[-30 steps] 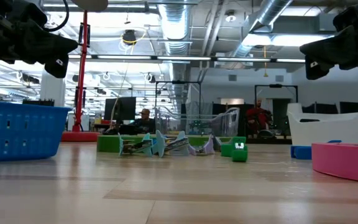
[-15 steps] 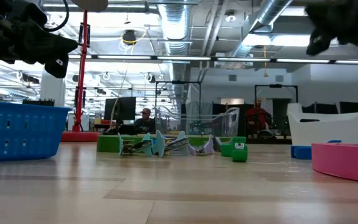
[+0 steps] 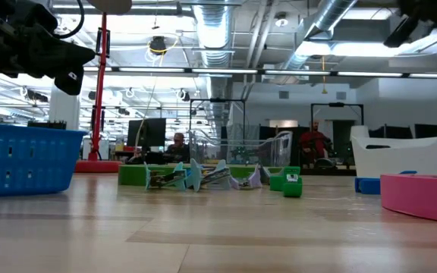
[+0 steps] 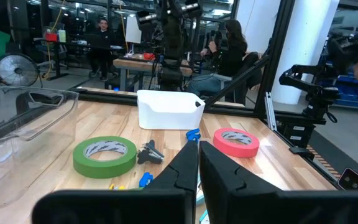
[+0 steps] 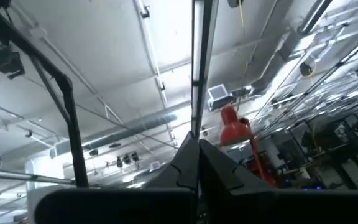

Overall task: Pick and place Stapler, Stapler remover, tape
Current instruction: Put the right green tape into the transparent bin

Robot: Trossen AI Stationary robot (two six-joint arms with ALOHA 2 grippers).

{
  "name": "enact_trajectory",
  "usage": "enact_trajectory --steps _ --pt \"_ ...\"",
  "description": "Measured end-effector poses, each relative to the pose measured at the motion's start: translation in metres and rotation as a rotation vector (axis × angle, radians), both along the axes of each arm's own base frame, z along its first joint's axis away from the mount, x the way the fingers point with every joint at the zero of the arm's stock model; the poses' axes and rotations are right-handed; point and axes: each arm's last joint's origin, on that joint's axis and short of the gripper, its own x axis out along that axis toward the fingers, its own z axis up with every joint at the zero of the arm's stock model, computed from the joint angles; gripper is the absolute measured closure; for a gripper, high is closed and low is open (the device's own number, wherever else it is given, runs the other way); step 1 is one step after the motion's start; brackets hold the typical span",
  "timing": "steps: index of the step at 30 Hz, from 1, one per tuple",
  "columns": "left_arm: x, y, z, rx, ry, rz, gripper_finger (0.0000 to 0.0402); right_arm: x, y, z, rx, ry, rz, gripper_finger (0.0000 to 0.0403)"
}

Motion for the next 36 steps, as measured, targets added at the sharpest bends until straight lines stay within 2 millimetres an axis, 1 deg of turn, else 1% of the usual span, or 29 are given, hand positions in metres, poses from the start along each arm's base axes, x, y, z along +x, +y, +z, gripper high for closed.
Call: enact_trajectory --steps 6,9,13,17,21,26,31,33,36 --pt "0.000 0.000 0.000 0.000 0.000 0.000 0.0394 -0.013 -0.001 0.033 0.023 -0.068 -0.023 0.0403" --pt "0.000 0.000 0.000 0.000 0.000 0.000 0.0394 -0.016 -0.002 0.052 0.044 -0.036 -0.056 0.0403" --pt "0.000 0.000 0.000 0.000 0.000 0.000 0.0394 -0.015 -0.003 0.082 0.064 0.051 -0.098 0.0403" --pt "0.000 0.000 0.000 0.000 0.000 0.000 0.0394 -0.010 -0.003 0.114 0.034 0.149 -0.123 0.0403" --pt "0.000 0.000 0.000 0.000 0.000 0.000 0.0394 0.000 -0.003 0.141 0.002 0.262 -0.142 0.0403" --pt "0.000 0.000 0.000 0.000 0.001 0.000 0.0394 0.014 -0.003 0.171 -0.003 0.320 -0.142 0.0403" --pt "0.000 0.000 0.000 0.000 0.000 0.000 0.0394 0.024 -0.003 0.190 -0.010 0.358 -0.145 0.0403" --pt "0.000 0.000 0.000 0.000 0.000 0.000 0.0394 0.028 -0.003 0.194 -0.026 0.377 -0.153 0.0403" --pt "0.000 0.000 0.000 0.000 0.000 0.000 0.0394 0.033 -0.003 0.195 -0.030 0.401 -0.152 0.0403"
